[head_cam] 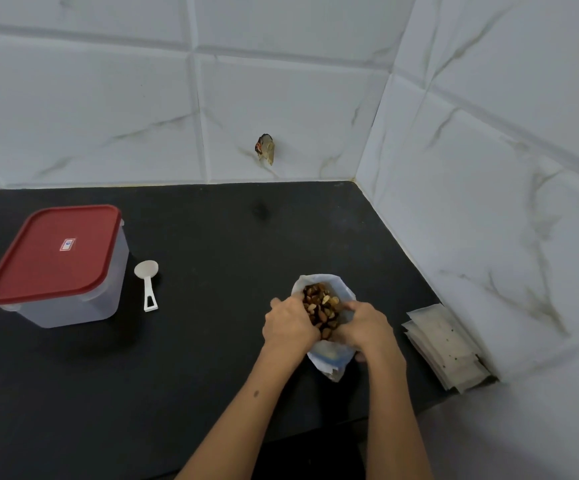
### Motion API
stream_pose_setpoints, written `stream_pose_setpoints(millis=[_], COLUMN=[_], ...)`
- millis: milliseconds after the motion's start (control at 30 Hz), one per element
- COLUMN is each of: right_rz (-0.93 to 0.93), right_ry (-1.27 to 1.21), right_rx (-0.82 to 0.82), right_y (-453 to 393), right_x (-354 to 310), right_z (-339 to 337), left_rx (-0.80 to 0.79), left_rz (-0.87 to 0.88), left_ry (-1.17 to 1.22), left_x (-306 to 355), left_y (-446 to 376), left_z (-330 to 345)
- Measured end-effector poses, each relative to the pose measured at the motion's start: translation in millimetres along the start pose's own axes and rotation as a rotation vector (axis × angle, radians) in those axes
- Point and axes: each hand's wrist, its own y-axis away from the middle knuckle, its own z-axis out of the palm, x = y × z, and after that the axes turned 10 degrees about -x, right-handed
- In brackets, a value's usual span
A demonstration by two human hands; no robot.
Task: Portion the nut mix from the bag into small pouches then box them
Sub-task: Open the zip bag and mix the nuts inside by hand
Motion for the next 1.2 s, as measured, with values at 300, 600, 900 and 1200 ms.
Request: stream_pose_setpoints(millis=[300, 600, 900, 1200], right_rz=[-0.188, -0.346, -0.148, -0.189], right_ry=[-0.114, -0.150, -0.126, -0.099], right_rx=[0.140, 0.190, 0.164, 0.348], right_y=[6.9, 0.5, -7.5, -3.4], right_x=[11.2, 3.1, 0.6, -2.2], right_z=[4.1, 3.9, -10.6, 2.3], left_rx=[0.075, 0.183, 0.242, 0.226], left_rz=[0.134, 0.110, 0.128, 0.152], left_ry=[0.208, 0.311, 0.246, 0.259], left_x=[-12.3, 5.6, 7.3, 0.4], left_y=[2.2, -13.4, -12.2, -7.4], left_z=[3.6, 7.7, 13.5, 14.6])
